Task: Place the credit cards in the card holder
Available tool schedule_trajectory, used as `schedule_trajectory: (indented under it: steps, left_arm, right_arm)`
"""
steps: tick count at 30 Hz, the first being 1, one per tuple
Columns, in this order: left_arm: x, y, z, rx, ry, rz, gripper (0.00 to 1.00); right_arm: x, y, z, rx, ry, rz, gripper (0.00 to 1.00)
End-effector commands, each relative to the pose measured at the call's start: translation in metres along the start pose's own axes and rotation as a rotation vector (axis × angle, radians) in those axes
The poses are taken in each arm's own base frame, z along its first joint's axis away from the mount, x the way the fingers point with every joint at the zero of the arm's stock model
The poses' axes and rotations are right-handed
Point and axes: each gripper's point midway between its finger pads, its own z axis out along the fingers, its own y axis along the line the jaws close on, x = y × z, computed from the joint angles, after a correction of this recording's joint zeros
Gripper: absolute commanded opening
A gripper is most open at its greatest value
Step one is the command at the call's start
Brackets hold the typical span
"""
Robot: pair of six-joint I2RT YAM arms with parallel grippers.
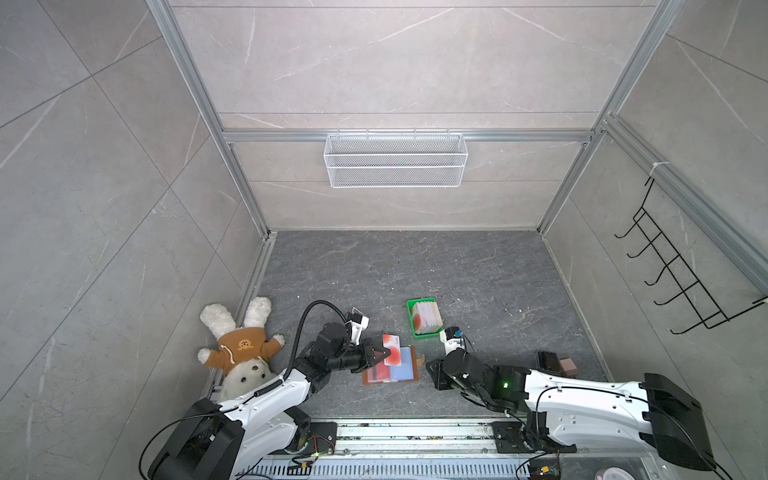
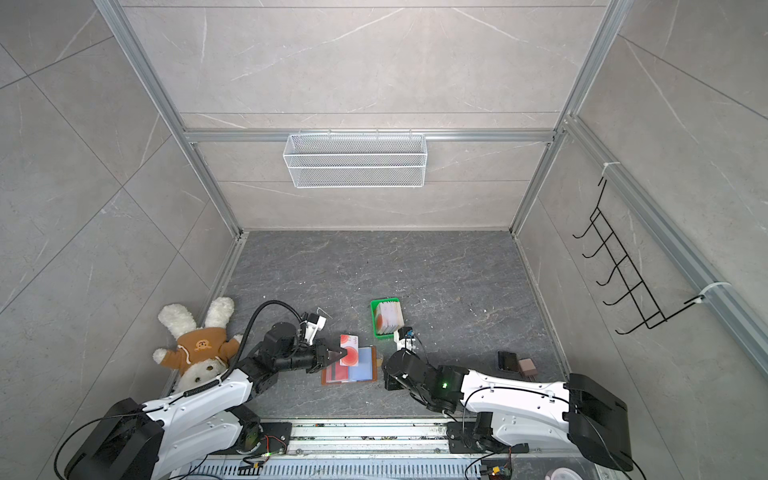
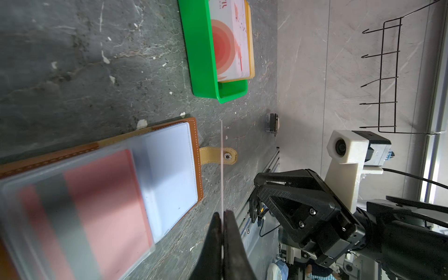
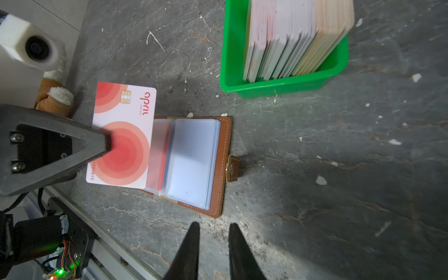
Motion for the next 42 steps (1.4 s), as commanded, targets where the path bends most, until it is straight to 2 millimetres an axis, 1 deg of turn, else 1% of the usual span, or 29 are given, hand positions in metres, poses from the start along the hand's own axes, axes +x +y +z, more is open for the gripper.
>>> schedule_trajectory:
  steps: [1,5,9,11,22,30,37,42]
  left_arm:
    - [-0.007,-0.003,-0.003,0.005,-0.037,0.04,0.0]
    - [-0.005,-0.004,-0.006,0.006,-0.038,0.051,0.0]
    - [-0.004,0.004,-0.012,-0.056,-0.051,0.069,0.0]
    - [-0.003,0.004,-0.014,-0.061,-0.051,0.073,0.0]
    - [0.0,0.01,-0.018,-0.099,-0.053,0.071,0.0]
    - [0.001,0.016,-0.017,-0.124,-0.038,0.065,0.0]
    - [0.001,0.019,-0.014,-0.136,-0.027,0.063,0.0]
    - [0.001,0.022,-0.01,-0.139,-0.018,0.044,0.0]
  right_arm:
    - [-0.005,0.021,0.007,-0.046,-0.005,0.012,0.25]
    - [0.0,0.02,0.019,-0.036,0.011,0.034,0.25]
    - [0.007,0.022,0.028,-0.052,0.028,0.053,0.26]
    - [0.009,0.02,0.031,-0.035,0.038,0.053,0.26]
    - [0.013,0.007,0.042,0.052,0.073,0.057,0.26]
    - [0.017,-0.004,0.049,0.089,0.096,0.069,0.26]
    - [0.02,-0.003,0.054,0.082,0.11,0.059,0.25]
    - [0.022,-0.006,0.057,0.091,0.12,0.062,0.21]
